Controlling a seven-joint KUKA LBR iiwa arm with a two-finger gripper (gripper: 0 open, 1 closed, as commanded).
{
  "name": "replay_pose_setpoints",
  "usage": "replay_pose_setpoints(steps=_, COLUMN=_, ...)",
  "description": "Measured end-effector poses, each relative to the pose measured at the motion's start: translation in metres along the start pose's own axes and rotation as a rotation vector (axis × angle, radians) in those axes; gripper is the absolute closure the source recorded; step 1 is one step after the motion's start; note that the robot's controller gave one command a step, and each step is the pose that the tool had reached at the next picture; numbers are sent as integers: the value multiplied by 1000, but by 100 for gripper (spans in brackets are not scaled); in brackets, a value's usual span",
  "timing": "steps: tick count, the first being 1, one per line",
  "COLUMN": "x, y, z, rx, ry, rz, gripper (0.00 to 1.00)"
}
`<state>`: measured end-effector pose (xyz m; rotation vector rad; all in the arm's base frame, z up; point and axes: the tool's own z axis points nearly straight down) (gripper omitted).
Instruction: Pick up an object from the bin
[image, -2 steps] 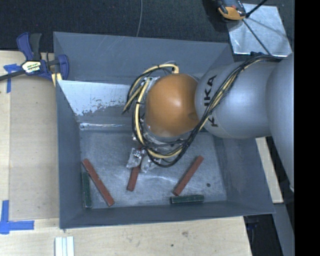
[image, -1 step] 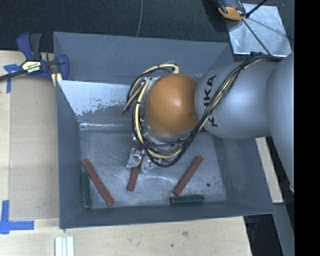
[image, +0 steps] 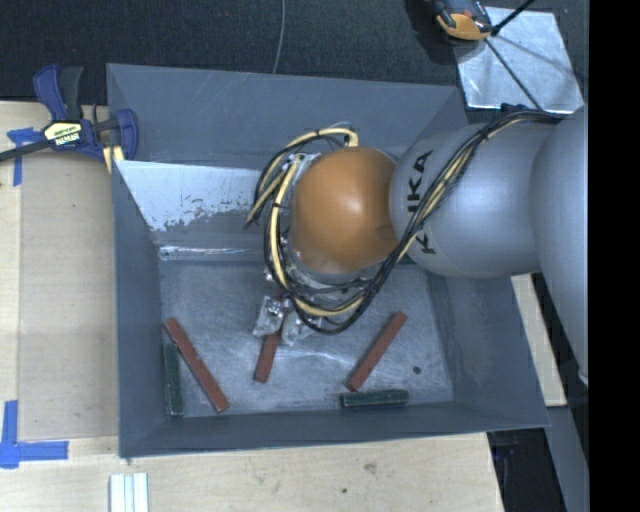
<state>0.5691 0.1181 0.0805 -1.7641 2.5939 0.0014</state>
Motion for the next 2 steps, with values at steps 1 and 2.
replay_pose_setpoints(steps=1, x=0, y=0, z=0, rx=0, ry=0, rz=1, gripper=100)
replay_pose_setpoints(steps=2, x=0, y=0, z=0, rx=-1, ry=1, rz=1, gripper=100)
